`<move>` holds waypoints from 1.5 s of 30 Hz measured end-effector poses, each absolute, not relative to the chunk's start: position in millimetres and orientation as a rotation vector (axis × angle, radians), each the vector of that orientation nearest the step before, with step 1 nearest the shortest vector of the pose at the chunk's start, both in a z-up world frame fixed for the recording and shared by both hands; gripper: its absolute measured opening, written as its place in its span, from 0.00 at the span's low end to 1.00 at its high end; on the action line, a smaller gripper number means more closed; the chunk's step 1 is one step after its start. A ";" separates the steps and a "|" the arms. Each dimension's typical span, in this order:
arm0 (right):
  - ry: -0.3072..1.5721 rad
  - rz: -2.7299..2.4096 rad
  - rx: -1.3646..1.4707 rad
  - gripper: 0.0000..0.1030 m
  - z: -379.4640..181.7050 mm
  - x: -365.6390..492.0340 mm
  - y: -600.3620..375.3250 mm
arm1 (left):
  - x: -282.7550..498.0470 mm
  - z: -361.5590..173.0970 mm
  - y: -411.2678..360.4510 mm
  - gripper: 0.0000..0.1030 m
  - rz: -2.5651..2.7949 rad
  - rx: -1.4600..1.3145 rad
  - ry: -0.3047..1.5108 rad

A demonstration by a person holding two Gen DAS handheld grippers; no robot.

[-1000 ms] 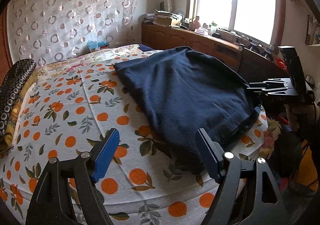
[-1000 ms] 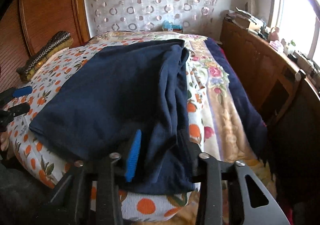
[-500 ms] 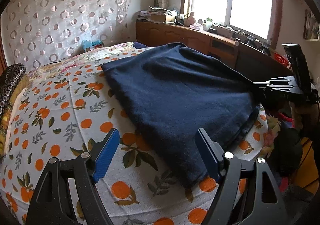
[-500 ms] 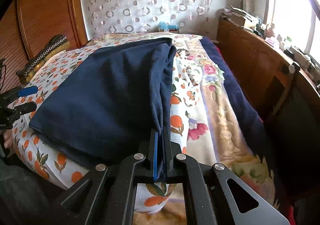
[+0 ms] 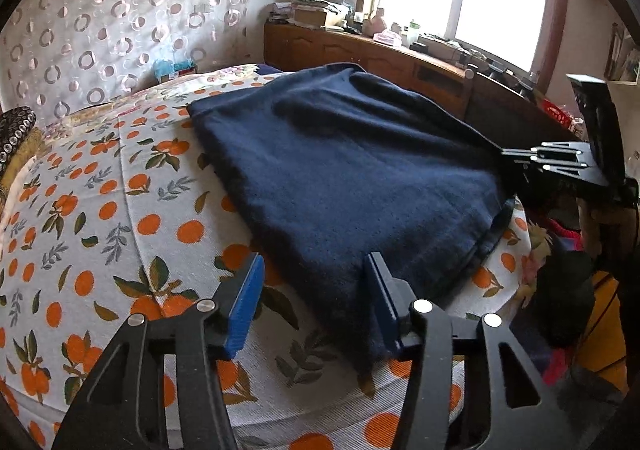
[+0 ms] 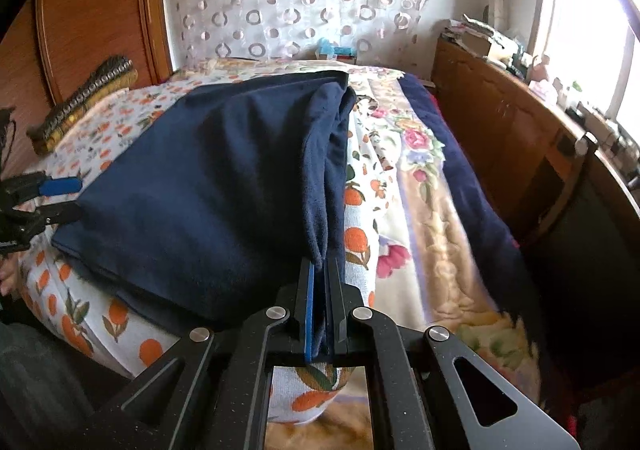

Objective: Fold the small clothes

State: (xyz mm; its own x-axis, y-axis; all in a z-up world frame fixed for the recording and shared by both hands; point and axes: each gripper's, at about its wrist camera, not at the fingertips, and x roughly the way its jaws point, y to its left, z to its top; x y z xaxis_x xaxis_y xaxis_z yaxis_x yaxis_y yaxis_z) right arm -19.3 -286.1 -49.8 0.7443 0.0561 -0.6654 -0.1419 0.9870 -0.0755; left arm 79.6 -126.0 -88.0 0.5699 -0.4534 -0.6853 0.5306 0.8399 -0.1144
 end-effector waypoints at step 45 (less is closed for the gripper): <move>0.765 0.380 -0.279 0.72 -72.4 -25.3 -230.5 | 105.8 -8.8 -133.6 0.08 -0.702 0.007 0.654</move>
